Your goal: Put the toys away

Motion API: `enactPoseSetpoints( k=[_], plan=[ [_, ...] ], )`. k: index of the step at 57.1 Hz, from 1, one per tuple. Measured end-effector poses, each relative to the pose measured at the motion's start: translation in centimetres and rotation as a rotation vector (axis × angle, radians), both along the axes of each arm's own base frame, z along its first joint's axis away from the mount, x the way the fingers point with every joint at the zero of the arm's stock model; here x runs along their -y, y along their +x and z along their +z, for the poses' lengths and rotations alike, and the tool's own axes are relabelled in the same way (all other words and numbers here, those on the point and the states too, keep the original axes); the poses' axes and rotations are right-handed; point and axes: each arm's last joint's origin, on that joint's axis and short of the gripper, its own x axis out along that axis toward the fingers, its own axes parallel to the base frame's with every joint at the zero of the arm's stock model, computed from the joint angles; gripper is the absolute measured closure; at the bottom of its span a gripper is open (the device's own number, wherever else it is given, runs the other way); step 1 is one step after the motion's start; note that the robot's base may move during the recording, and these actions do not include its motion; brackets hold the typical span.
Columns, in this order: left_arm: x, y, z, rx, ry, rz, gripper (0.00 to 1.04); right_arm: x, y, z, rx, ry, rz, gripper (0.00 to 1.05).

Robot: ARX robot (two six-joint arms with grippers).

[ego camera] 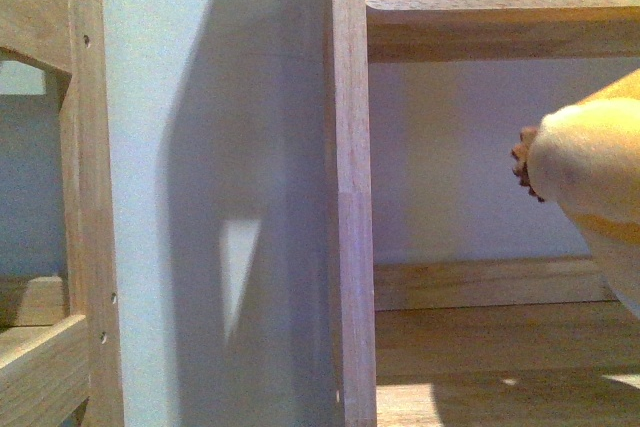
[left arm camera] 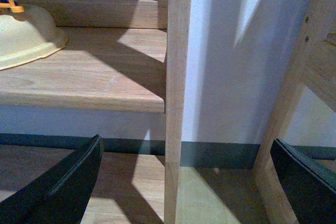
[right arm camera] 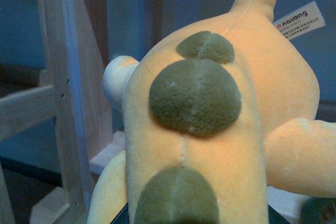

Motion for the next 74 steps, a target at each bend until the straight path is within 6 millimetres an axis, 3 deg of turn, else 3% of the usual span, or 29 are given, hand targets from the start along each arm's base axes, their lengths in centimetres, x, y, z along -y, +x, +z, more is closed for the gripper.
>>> enactPoseSetpoints(
  k=[26, 47, 74],
  plan=[
    [0.0, 0.0, 0.0, 0.0, 0.0, 0.0, 0.06, -2.3, 0.3, 6.5, 0.161, -0.039, 0.066, 0.88],
    [0.0, 0.0, 0.0, 0.0, 0.0, 0.0, 0.06, -2.6, 0.7, 12.5, 0.282, -0.024, 0.046, 0.88],
    [0.0, 0.0, 0.0, 0.0, 0.0, 0.0, 0.06, -4.6, -0.2, 17.7, 0.416, -0.069, 0.049, 0.88]
  ],
)
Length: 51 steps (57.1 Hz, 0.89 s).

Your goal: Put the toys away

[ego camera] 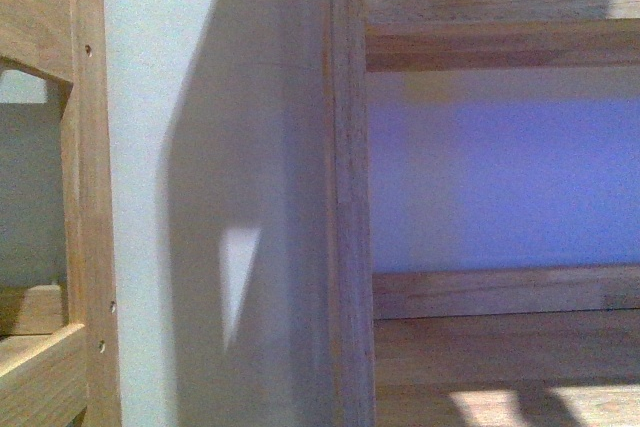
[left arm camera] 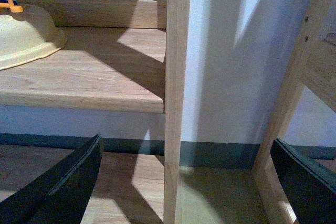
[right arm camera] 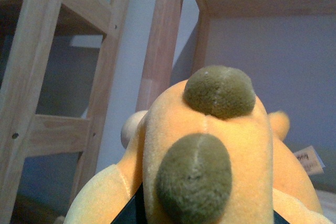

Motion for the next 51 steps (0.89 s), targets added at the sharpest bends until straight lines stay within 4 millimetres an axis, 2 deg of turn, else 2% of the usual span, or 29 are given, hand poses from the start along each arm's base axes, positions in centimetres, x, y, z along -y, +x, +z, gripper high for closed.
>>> enactPoseSetpoints(
  k=[13, 29, 38, 51],
  plan=[
    [0.0, 0.0, 0.0, 0.0, 0.0, 0.0, 0.06, 0.1, 1.0, 1.6, 0.011, -0.035, -0.021, 0.88],
    [0.0, 0.0, 0.0, 0.0, 0.0, 0.0, 0.06, 2.6, 4.9, 4.4, -0.016, 0.044, -0.053, 0.88],
    [0.0, 0.0, 0.0, 0.0, 0.0, 0.0, 0.06, 3.7, 7.8, 4.8, -0.054, 0.1, -0.065, 0.88],
    [0.0, 0.0, 0.0, 0.0, 0.0, 0.0, 0.06, 4.8, 10.9, 4.4, -0.102, 0.14, -0.072, 0.88]
  ],
)
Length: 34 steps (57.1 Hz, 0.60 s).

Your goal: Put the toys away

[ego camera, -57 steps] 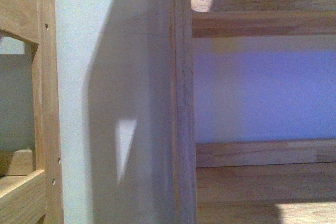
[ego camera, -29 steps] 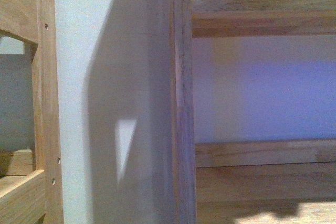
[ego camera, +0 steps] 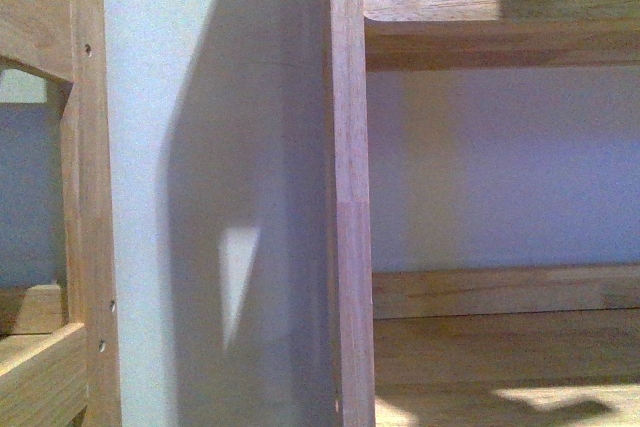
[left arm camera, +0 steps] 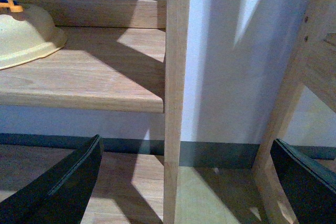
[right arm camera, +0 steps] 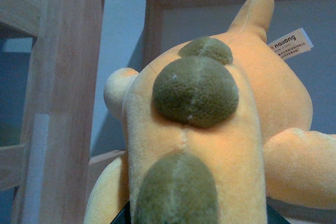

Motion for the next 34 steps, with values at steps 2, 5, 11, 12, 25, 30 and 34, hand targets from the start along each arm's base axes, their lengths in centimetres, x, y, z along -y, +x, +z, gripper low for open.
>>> enactPoseSetpoints(
  k=[2, 5, 11, 12, 25, 30, 34],
  plan=[
    [0.0, 0.0, 0.0, 0.0, 0.0, 0.0, 0.06, 0.2, 0.5, 0.0, -0.005, 0.01, -0.001, 0.88],
    [0.0, 0.0, 0.0, 0.0, 0.0, 0.0, 0.06, 0.5, 1.2, 0.0, -0.013, 0.021, -0.001, 0.88],
    [0.0, 0.0, 0.0, 0.0, 0.0, 0.0, 0.06, 1.1, 2.9, 0.3, -0.033, 0.061, 0.013, 0.88],
    [0.0, 0.0, 0.0, 0.0, 0.0, 0.0, 0.06, 1.2, 3.2, 0.4, -0.037, 0.072, 0.019, 0.88],
    [0.0, 0.0, 0.0, 0.0, 0.0, 0.0, 0.06, 1.8, 5.8, 1.7, -0.093, 0.167, 0.087, 0.88],
    [0.0, 0.0, 0.0, 0.0, 0.0, 0.0, 0.06, 1.9, 6.4, 2.1, -0.117, 0.204, 0.108, 0.88],
    [0.0, 0.0, 0.0, 0.0, 0.0, 0.0, 0.06, 1.9, 6.7, 2.5, -0.132, 0.227, 0.123, 0.88]
  ],
)
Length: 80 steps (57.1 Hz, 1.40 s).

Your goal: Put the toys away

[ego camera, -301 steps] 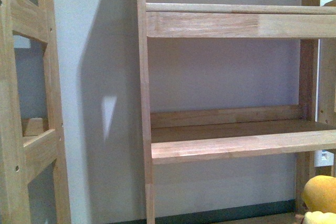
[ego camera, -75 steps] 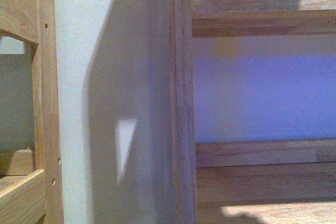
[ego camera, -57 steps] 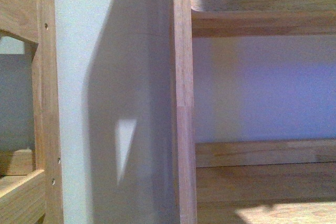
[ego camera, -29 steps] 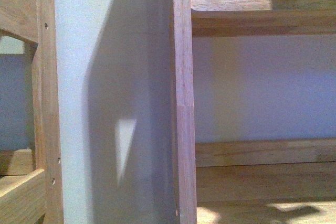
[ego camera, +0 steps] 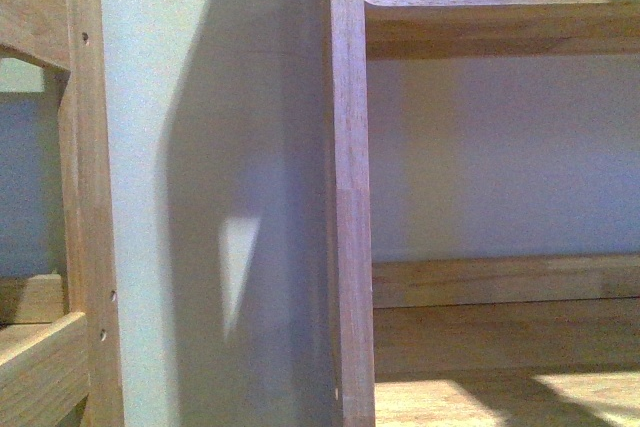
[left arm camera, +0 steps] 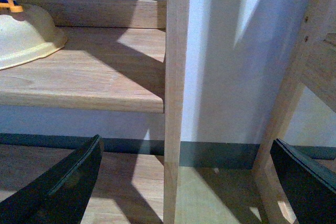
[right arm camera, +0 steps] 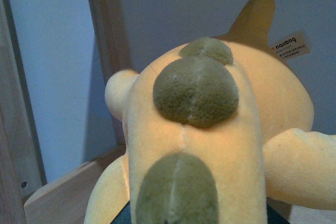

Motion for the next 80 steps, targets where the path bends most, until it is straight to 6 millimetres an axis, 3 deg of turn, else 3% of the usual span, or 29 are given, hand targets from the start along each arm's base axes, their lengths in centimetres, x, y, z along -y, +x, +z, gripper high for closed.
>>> enactPoseSetpoints(
  k=[15, 38, 54, 63, 80],
  plan=[
    [0.0, 0.0, 0.0, 0.0, 0.0, 0.0, 0.06, -0.6, 1.2, 1.0, -0.094, 0.074, 0.119, 0.88],
    [0.0, 0.0, 0.0, 0.0, 0.0, 0.0, 0.06, -0.9, 3.7, 0.3, -0.255, 0.185, 0.294, 0.88],
    [0.0, 0.0, 0.0, 0.0, 0.0, 0.0, 0.06, -0.6, 3.8, 0.2, -0.289, 0.21, 0.396, 0.88],
    [0.0, 0.0, 0.0, 0.0, 0.0, 0.0, 0.06, -0.5, 3.9, 0.4, -0.279, 0.267, 0.537, 0.88],
    [0.0, 0.0, 0.0, 0.0, 0.0, 0.0, 0.06, -0.3, 4.3, -0.6, -0.304, 0.317, 0.582, 0.88]
  ],
)
